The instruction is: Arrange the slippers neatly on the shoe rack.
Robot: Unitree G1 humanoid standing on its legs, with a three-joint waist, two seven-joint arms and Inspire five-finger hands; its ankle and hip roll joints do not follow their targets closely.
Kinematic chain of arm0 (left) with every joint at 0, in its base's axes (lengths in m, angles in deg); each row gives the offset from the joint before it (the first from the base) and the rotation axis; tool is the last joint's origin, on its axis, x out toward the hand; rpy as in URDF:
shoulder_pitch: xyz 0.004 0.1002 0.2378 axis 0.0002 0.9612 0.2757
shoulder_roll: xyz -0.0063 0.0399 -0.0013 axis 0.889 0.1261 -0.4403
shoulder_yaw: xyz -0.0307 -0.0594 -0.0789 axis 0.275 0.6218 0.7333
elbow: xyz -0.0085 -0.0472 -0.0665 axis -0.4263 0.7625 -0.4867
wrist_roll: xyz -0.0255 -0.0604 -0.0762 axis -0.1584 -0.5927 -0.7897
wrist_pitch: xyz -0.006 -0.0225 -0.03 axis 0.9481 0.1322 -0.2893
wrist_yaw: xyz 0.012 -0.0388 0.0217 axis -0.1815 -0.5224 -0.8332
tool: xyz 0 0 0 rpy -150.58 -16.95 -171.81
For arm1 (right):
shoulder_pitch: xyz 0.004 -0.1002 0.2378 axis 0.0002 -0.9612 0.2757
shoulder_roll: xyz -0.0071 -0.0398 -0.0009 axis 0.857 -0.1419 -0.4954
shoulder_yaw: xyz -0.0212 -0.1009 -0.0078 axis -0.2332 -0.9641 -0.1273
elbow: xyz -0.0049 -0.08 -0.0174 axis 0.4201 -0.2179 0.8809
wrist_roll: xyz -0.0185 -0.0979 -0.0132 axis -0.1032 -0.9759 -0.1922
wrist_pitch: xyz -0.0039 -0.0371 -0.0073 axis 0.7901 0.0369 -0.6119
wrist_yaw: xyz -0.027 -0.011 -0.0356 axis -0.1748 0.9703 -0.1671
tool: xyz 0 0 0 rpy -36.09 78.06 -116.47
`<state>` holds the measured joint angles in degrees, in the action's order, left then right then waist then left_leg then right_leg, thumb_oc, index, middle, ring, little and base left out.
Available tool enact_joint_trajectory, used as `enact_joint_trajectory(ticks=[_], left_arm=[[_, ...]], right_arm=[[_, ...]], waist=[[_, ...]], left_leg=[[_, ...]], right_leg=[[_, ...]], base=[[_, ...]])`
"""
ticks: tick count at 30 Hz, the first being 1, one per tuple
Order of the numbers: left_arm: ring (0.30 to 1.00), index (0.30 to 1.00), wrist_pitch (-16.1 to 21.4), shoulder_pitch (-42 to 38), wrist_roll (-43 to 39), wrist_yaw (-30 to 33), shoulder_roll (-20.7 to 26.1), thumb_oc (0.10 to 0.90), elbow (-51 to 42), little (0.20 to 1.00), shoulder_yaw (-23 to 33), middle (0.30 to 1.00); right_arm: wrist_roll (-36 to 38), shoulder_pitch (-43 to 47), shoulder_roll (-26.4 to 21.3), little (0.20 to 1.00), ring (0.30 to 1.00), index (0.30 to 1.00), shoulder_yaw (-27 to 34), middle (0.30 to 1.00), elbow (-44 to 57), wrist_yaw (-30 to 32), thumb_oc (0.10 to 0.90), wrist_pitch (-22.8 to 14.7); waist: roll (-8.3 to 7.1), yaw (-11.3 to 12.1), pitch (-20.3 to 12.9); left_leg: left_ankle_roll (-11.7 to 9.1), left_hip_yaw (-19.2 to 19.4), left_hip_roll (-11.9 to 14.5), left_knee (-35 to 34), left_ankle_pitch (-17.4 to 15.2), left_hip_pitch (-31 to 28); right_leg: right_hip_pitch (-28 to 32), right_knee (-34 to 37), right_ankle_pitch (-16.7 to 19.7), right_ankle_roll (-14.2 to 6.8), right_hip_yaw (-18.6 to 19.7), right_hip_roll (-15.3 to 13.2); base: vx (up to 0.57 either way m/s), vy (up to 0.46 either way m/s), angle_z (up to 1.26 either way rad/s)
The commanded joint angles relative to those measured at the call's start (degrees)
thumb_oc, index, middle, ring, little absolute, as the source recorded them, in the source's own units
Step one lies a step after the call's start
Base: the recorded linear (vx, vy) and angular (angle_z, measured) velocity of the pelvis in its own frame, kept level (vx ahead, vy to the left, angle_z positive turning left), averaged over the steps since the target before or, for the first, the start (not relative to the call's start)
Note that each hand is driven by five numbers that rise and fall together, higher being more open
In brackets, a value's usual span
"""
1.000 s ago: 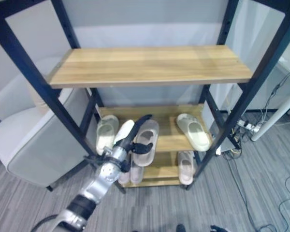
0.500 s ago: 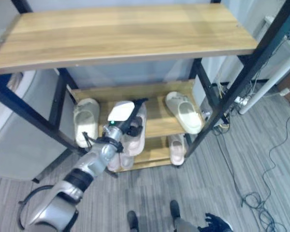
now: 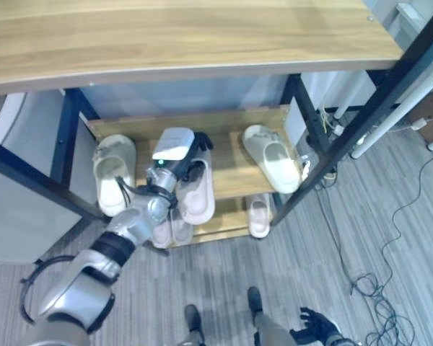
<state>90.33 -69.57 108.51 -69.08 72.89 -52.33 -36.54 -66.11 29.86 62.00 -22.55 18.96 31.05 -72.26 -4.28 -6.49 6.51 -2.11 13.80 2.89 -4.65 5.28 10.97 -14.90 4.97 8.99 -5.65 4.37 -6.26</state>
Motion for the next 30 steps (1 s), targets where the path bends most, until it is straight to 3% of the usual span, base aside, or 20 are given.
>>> enact_joint_trajectory(ticks=[1, 15, 21, 25, 26, 27, 30], left_arm=[[0.3, 0.3, 3.15, -3.17, -2.55, 1.1, -0.58, 0.4, -1.78, 0.3, 4.4, 0.3], [0.3, 0.3, 10.79, 14.96, -15.75, -2.37, -6.41, 0.4, -24.39, 0.3, 13.12, 0.3], [0.3, 0.3, 13.7, 24.83, -27.54, -7.89, -8.67, 0.4, -35.16, 0.3, 13.34, 0.3], [0.3, 0.3, 13.92, 25.25, -29.96, -9.82, -7.86, 0.4, -37.99, 0.3, 10.97, 0.3], [0.3, 0.3, 13.96, 25.04, -29.99, -9.81, -7.86, 0.4, -37.87, 0.3, 10.94, 0.3], [0.3, 0.3, 13.55, 24.28, -30.17, -9.89, -7.77, 0.4, -37.61, 0.3, 9.79, 0.3], [0.3, 0.3, 12.79, 22.72, -29.09, -9.86, -7.84, 0.4, -36.6, 0.3, 7.98, 0.3]], right_arm=[[1.1, 0.68, -0.62, 0.9, 0.9, 0.9, -0.47, 0.9, 2.06, 0.33, 0.8, -2.28], [0.54, -1.71, 0.44, 0.9, 0.9, 0.9, 1.45, 0.9, 0.71, 0.11, 0.8, -1.09], [1.53, -1.77, 0.48, 0.9, 0.9, 0.9, 2.72, 0.9, 0.64, 0.68, 0.8, -0.79], [3.25, 0.39, -0.24, 0.9, 0.9, 0.9, 2.99, 0.9, 2.53, 1.72, 0.8, -1.43], [3.27, 0.51, -0.23, 0.9, 0.9, 0.9, 3.05, 0.9, 2.53, 1.72, 0.8, -1.41], [4.11, 2.06, -1.04, 0.9, 0.9, 0.9, 2.79, 0.9, 4.61, 2.47, 0.8, -1.77], [5.1, 2.7, -2.16, 0.9, 0.9, 0.9, 3.11, 0.9, 8.62, 3.67, 0.8, -2.36]], waist=[[2.2, 0.19, -0.48], [3.15, 1.87, -1.1], [3.73, 2.85, 0.56], [3.38, 3.57, 5.51], [3.39, 3.59, 5.28], [3.0, 3.77, 8.17], [2.65, 3.86, 8.87]], left_leg=[[-0.95, -6.48, -0.24, -0.35, -5.09, -2.4], [-1.1, -7.36, -0.06, -0.35, -6.39, -7.75], [-1.02, -8.12, 0.2, 0.4, -6.62, -8.58], [-0.8, -8.42, 0.63, 4.87, -6.54, -2.85], [-0.8, -8.45, 0.66, 5.47, -6.74, -2.11], [-0.66, -8.74, 1.0, 9.27, -6.89, 2.78], [-0.08, -10.05, 1.09, 17.34, -8.56, 10.99]], right_leg=[[3.56, -0.8, -6.24, -2.94, -0.07, 1.75], [8.97, -0.49, -8.18, -1.9, -0.73, 2.48], [9.93, -0.87, -8.77, -1.33, -1.41, 2.61], [4.36, -5.56, -8.8, -0.73, -1.35, 2.82], [3.65, -6.09, -8.97, -0.72, -1.33, 2.84], [-1.02, -10.12, -9.44, -0.43, -1.7, 2.91], [-7.84, -17.19, -11.73, 0.09, -2.75, 3.03]], base=[[0.05, -0.006, -0.01], [0.05, -0.022, 0.0], [-0.02, -0.014, 0.02], [-0.2, -0.027, 0.02], [-0.31, -0.054, -0.02], [-0.3, -0.072, -0.02], [-0.22, -0.072, 0.04]])
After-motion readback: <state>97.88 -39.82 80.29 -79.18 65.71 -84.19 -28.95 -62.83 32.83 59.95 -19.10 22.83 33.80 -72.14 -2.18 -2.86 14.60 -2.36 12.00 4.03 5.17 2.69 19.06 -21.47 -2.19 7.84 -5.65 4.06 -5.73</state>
